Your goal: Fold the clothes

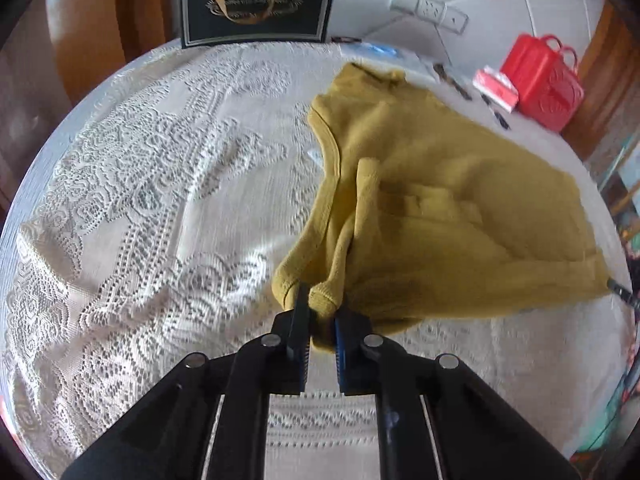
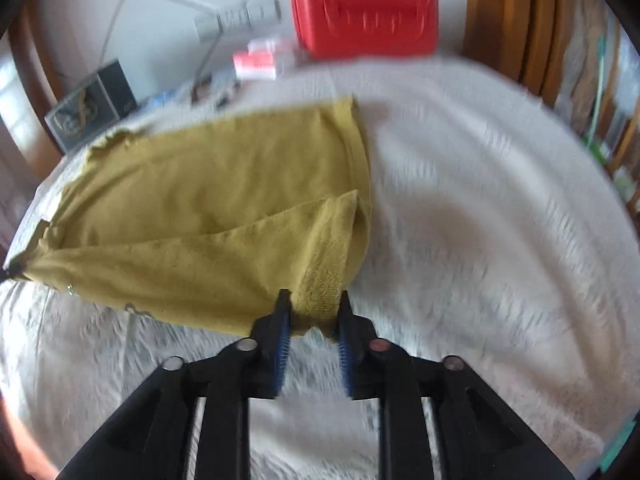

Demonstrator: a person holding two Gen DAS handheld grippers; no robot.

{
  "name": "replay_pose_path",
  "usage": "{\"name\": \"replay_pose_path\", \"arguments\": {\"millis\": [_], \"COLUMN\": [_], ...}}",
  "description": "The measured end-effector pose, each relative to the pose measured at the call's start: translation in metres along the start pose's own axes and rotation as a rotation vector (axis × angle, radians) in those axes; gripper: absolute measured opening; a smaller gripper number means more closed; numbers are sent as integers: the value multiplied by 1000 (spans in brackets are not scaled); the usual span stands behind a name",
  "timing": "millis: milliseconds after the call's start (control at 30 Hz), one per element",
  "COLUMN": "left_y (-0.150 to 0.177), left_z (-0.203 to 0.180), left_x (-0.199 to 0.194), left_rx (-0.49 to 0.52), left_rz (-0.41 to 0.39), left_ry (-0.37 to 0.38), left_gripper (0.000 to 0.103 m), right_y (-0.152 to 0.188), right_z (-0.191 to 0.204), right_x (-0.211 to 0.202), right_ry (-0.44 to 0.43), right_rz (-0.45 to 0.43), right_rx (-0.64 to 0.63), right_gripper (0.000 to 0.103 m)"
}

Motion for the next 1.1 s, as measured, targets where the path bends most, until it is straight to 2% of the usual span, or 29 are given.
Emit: {"name": "replay_pose_path", "arguments": {"millis": [67, 133, 167, 200, 233, 267, 367, 467, 533, 667, 700, 733, 767, 833, 900, 967, 1100], "left_y": [-5, -22, -32, -43, -50, -59, -76, -84, -84, -77, -75, -76, -75, -73, -69, -70, -74], "left_z": [1, 0, -1, -4, -8, -14, -30, -44, -53, -63, -65, -67, -70, -71, -74, -69, -70], "left_x": [-8, -21, -27, -33, -36, -38, -33, -5, 21, 67, 76, 74, 76, 78, 81, 83, 83], "left_rx": [15, 32, 31, 27, 30, 40, 59, 45, 42, 35, 31, 42, 59, 66, 91, 69, 103], "left_rz": [-7, -66, -94, -126, -149, -172, -194, -137, -96, -26, -18, -62, -61, -78, -110, -108, -84], "left_ry": [-35, -95, -109, -114, -109, -106, -93, -54, -56, -79, -78, -90, -103, -99, -132, -112, -120], "left_gripper": [18, 30, 47, 65, 72, 75, 75, 75, 75, 75, 78, 79, 81, 88, 103, 103, 102], "right_y": [0, -6, -9, -14, -21, -25, -43, -58, -67, -70, -67, -64, -62, -62, -61, -60, -62], "right_z": [-13, -23, -23, -21, -15, -8, 21, 49, 66, 81, 80, 82, 86, 83, 84, 83, 83], "right_x": [-5, -29, -37, -44, -48, -50, -36, -2, 31, 68, 74, 82, 84, 83, 83, 83, 85], "right_ry": [49, 75, 61, 39, 21, 9, -4, -58, -43, -24, -25, 0, 26, 6, 8, 8, 8], "right_rz": [-34, -157, -186, -208, -214, -224, -222, -169, -134, -103, -82, -74, -67, -68, -66, -66, -66], "right_rx": [22, 44, 55, 61, 48, 28, -28, -60, -93, -132, -141, -178, -217, -212, -222, -221, -216], "right_gripper": [59, 66, 77, 94, 98, 99, 99, 99, 99, 99, 99, 102, 102, 103, 103, 103, 103]}}
Point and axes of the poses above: each gripper's, at about its wrist camera, not at the fingertips, and x roughly the way its jaws point, z to its left, y to its underside, the point moved 5 cm from there along x, roughly the way its jaws point, and after that the axes turned 4 degrees about x, right-handed, at the moved point
